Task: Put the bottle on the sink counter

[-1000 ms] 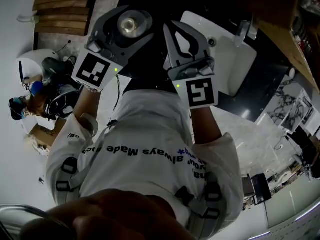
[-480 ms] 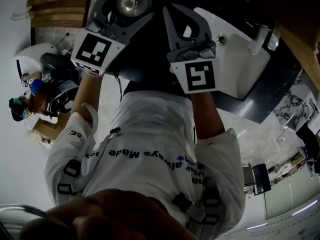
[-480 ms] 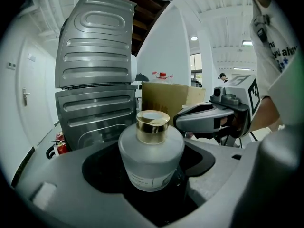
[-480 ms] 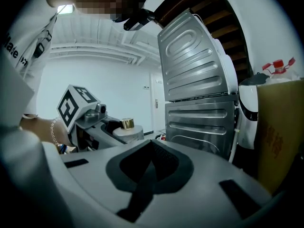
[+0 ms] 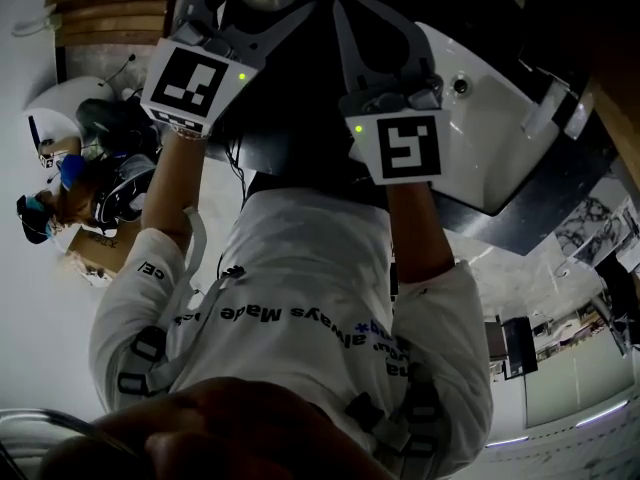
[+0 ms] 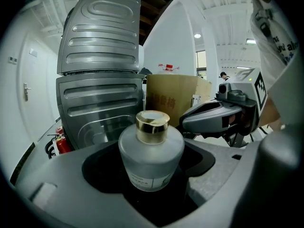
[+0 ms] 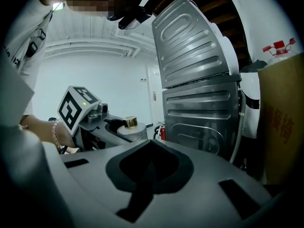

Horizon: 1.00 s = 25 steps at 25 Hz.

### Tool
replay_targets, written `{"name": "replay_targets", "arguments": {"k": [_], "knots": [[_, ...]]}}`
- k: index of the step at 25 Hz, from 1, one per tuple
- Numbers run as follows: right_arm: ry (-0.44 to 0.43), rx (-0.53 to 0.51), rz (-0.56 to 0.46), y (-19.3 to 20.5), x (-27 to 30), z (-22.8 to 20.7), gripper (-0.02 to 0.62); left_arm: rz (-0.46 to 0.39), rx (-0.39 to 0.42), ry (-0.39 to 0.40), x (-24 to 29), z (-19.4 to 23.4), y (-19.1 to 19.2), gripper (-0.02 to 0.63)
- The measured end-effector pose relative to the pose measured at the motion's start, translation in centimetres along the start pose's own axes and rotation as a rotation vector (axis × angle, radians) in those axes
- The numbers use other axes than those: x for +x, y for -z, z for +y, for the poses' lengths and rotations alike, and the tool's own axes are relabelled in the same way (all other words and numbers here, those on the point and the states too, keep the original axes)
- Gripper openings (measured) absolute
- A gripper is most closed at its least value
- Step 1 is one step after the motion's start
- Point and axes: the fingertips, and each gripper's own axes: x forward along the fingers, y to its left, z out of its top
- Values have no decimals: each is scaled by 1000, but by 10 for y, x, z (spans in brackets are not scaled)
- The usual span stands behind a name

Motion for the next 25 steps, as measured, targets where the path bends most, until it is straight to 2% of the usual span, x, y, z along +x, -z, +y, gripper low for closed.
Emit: {"name": "replay_targets", "arguments": {"k": [10,25], "knots": [[-19,25,37,21,22,2,5,30,-27,10,21,18,33,336],[-26,45,47,37,35,-2,5,50,-32,10,37,25,57,336]]}}
